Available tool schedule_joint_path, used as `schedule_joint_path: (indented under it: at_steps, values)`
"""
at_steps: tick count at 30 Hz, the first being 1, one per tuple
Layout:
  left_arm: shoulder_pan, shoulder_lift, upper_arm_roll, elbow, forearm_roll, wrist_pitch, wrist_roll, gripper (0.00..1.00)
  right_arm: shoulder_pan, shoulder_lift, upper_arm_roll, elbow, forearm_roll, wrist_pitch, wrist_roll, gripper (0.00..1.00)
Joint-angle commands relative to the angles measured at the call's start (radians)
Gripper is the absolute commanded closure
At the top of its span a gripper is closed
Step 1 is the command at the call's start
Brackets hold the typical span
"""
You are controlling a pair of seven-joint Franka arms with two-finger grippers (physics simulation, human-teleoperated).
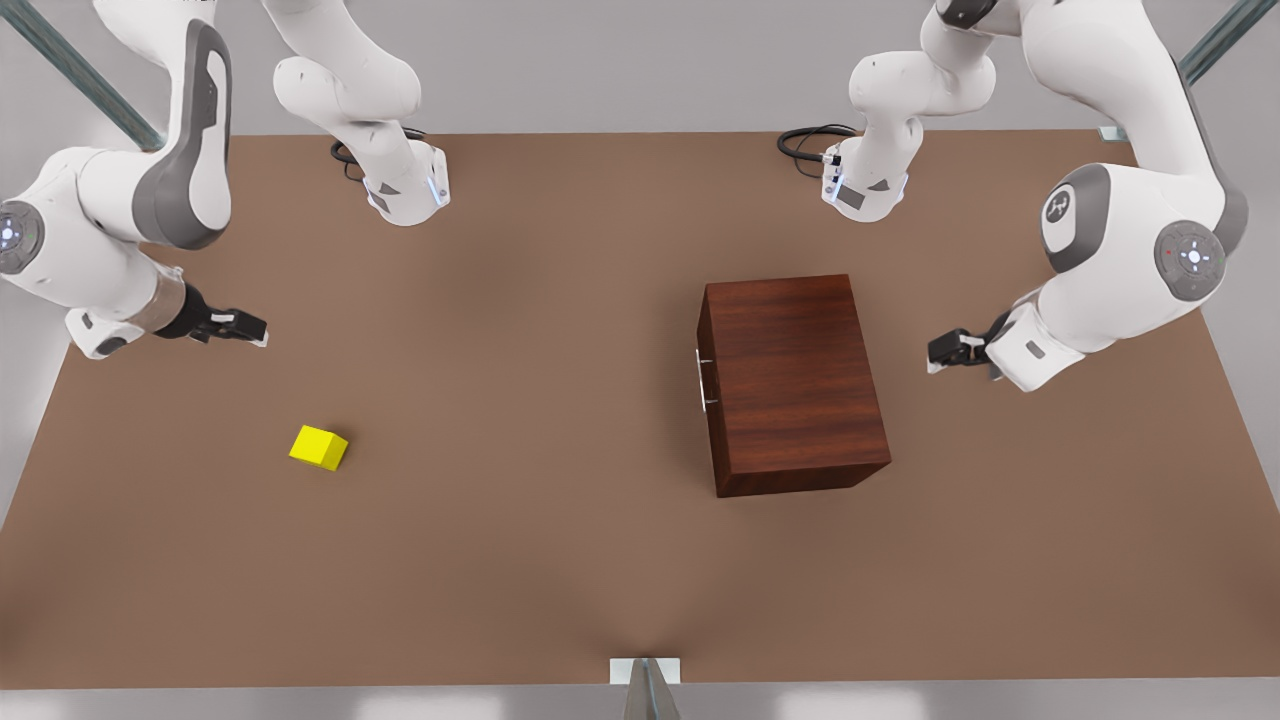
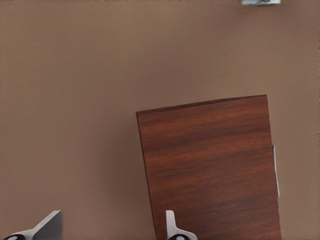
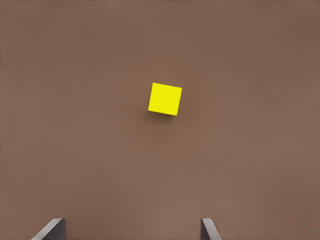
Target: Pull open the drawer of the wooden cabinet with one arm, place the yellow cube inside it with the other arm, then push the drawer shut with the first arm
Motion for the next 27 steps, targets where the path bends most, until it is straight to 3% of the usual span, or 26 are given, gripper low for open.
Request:
schedule_joint_path:
  at_steps: [1,3,5,7,8,9,12,14,18,23,27]
  values:
    - [0.0,-0.001,0.0,0.0,-0.004,0.04,-0.009,0.0,0.059,0.009,0.002,0.004,-0.002,0.079,-0.052,0.0]
    - [-0.069,0.002,-0.008,0.057,0.025,0.035,-0.008,0.0,0.059,0.012,0.0,0.006,-0.002,0.079,-0.051,0.0]
    - [-0.334,0.039,-0.007,0.066,0.211,0.035,-0.287,0.0,0.057,0.026,0.0,0.007,-0.001,0.083,-0.051,0.0]
    - [-0.48,0.054,-0.008,0.069,0.225,0.017,-0.317,0.0,0.057,0.051,0.002,0.038,-0.001,0.076,-0.052,0.0]
    - [-0.555,0.094,-0.008,0.051,0.221,0.044,-0.467,0.0,0.057,0.051,0.002,0.038,-0.001,0.076,-0.051,0.0]
    - [-0.617,0.161,-0.013,0.118,0.215,0.052,-0.875,0.0,0.057,0.051,0.002,0.038,-0.001,0.076,-0.051,0.0]
    - [-0.761,0.316,-0.013,0.233,0.304,0.04,-1.162,0.0,0.057,0.054,0.002,0.038,-0.002,0.076,-0.049,0.0]
    - [-0.783,0.401,-0.013,0.295,0.306,0.048,-1.264,0.0,0.057,0.054,0.002,0.039,-0.001,0.076,-0.049,0.0]
    - [-0.753,0.448,-0.005,0.275,0.291,0.066,-1.521,0.0,0.051,0.058,-0.001,0.049,0.001,0.076,-0.048,0.0]
    - [-0.776,0.457,-0.007,0.172,0.326,0.163,-1.468,0.0,0.051,0.124,-0.001,0.111,0.002,0.073,-0.046,0.0]
    - [-0.812,0.491,-0.005,0.184,0.444,0.15,-1.489,0.0,0.051,0.175,-0.001,0.167,0.004,0.047,-0.046,0.0]
